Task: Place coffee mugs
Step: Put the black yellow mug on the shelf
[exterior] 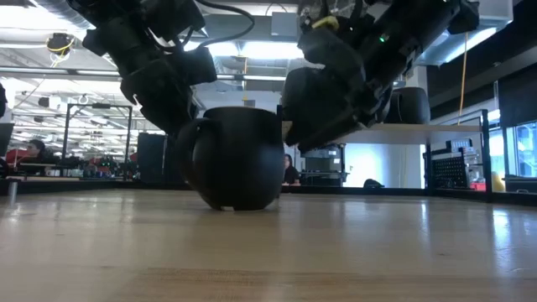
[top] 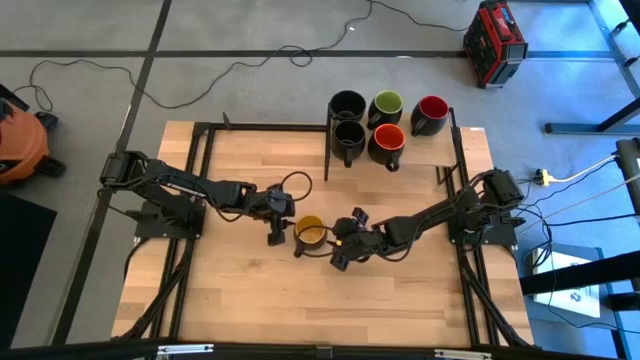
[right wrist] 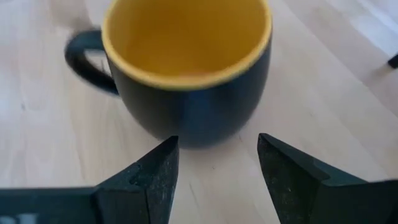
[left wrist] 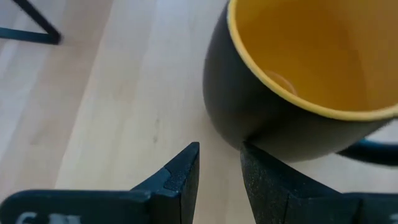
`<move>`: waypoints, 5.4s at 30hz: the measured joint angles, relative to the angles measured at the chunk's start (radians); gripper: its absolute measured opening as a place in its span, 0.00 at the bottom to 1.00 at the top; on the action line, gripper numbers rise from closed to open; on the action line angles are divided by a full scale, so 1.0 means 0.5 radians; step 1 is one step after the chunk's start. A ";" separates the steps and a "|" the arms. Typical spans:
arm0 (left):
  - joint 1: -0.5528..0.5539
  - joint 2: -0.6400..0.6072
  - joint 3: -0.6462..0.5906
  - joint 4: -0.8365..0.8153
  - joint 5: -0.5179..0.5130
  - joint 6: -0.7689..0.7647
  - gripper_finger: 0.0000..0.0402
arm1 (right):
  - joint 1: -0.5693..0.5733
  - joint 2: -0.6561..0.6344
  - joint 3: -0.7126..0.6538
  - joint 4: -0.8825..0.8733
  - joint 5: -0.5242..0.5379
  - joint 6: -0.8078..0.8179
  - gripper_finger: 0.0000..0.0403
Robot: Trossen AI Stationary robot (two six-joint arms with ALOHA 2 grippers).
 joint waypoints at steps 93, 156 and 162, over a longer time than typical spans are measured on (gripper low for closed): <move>-0.229 -0.393 0.166 -0.554 0.204 -0.229 0.28 | 0.418 0.683 0.523 0.121 0.979 0.903 0.50; -0.272 -0.394 0.165 -0.637 0.426 -0.373 0.28 | 0.843 -0.437 0.510 -2.905 0.903 2.923 0.12; -0.272 -0.394 0.165 -0.637 0.437 -0.373 0.28 | 0.840 -0.460 0.497 -2.912 0.840 2.936 0.12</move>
